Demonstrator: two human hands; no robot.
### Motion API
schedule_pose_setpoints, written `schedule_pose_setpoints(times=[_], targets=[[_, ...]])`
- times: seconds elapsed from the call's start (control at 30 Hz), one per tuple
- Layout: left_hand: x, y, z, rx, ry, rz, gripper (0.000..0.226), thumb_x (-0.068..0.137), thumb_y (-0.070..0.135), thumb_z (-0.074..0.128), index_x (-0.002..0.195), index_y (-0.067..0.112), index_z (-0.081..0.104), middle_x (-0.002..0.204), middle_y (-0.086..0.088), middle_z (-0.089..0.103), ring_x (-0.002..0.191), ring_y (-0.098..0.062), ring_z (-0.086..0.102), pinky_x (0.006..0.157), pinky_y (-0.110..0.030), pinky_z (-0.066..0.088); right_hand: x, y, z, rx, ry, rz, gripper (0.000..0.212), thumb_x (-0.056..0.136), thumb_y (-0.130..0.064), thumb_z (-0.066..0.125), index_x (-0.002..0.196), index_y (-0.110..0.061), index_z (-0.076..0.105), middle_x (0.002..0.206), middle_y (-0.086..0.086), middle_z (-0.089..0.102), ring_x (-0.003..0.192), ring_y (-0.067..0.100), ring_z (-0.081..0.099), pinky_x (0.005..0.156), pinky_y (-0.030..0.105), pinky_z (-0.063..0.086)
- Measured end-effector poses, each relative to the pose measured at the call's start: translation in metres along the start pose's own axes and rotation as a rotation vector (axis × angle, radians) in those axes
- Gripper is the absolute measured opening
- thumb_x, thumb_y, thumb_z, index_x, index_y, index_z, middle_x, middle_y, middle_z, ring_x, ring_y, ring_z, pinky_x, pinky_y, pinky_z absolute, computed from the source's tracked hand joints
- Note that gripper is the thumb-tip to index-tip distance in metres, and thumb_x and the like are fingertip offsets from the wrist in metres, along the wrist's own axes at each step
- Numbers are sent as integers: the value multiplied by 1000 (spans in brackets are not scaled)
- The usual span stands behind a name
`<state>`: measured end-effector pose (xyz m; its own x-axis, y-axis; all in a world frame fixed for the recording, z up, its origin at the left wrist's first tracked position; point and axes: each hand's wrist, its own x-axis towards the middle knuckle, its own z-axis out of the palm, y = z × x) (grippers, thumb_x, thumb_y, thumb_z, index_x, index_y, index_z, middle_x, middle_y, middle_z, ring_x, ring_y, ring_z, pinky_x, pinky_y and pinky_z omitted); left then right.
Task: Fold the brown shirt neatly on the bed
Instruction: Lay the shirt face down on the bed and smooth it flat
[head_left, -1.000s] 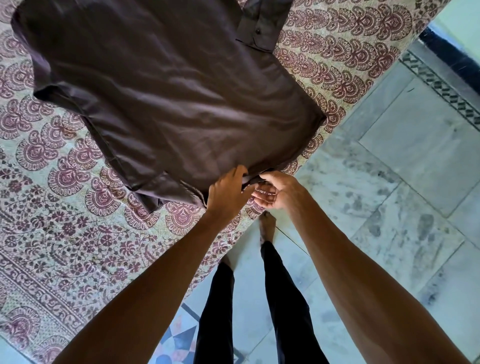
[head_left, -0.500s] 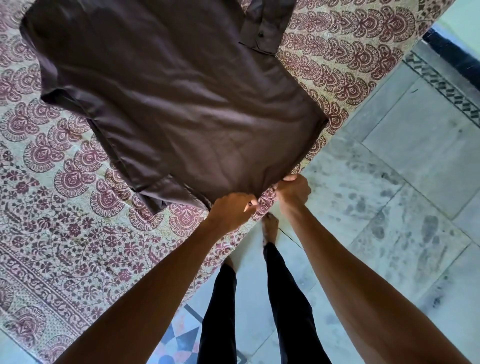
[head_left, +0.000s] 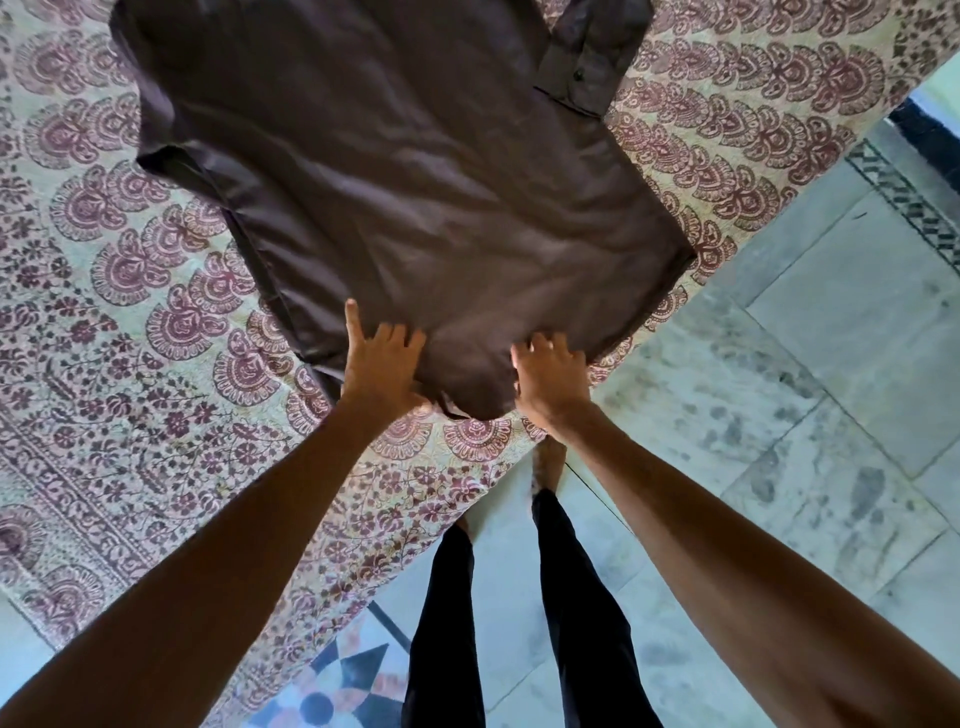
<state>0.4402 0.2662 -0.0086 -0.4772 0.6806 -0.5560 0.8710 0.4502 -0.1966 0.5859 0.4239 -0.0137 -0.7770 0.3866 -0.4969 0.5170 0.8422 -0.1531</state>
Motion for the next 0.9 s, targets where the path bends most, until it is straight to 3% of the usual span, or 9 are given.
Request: schedule_pose_setpoints(times=[0.1,0.17,0.27,0.37,0.5,0.6,0.67,0.77,0.9], targets=[[-16,-4,3,28,-110,-8,62,81,43,64,135,25,40,118,-3,64,118,-27,55,115,-60,5,4,-22,-10,-158,-104,100,39,81,-22,67,119,-14,60,119,10,63,116,32,48,94,47,44],[-29,0,11,-25,-140,-1,41,87,23,56,128,26,50,112,0,68,111,-25,61,112,-51,22,6,-38,-13,-218,-141,108,32,81,-17,66,113,-16,65,114,8,66,115,32,51,95,46,44],[-52,5,30,-149,-180,47,29,88,15,52,115,23,58,110,-1,68,102,-24,66,92,-39,45,8,-61,-9,-137,-79,1,31,80,-8,65,111,-16,66,111,8,68,108,30,59,90,42,46],[-71,1,47,-379,-193,42,22,91,19,48,107,19,62,107,-5,70,99,-27,68,87,-38,53,8,-83,-2,55,-142,-97,30,86,-13,63,117,-16,61,115,8,64,107,31,61,87,40,51],[-81,-17,50,-973,68,-345,19,94,23,50,106,14,63,104,-11,68,95,-33,66,78,-37,50,11,-105,1,-38,-197,-74,30,84,-14,63,114,-18,62,111,7,69,105,31,65,86,38,52],[-71,-48,55,-1177,332,-612,12,89,9,57,100,5,62,98,-17,66,87,-33,64,68,-40,52,25,-122,-10,-24,-221,-37,25,86,-21,64,111,-19,67,111,8,70,104,29,67,85,35,52],[-54,-79,62,-1262,321,-787,15,89,8,53,100,1,62,97,-18,67,84,-32,64,60,-32,47,42,-142,-16,74,-196,-19,21,87,-26,63,107,-22,67,110,8,69,105,30,66,85,35,52],[-26,-116,67,-1391,281,-957,22,90,19,54,100,7,68,97,-16,71,88,-31,66,68,-31,50,73,-167,-24,242,-159,-9,16,84,-27,63,98,-23,69,105,6,72,102,29,66,82,33,53],[9,-151,71,-1738,205,-930,22,81,32,67,76,11,71,66,-8,69,55,-20,67,54,-32,53,116,-198,-36,347,-155,2,23,81,-30,63,102,-26,70,110,2,72,105,25,66,85,32,53]])
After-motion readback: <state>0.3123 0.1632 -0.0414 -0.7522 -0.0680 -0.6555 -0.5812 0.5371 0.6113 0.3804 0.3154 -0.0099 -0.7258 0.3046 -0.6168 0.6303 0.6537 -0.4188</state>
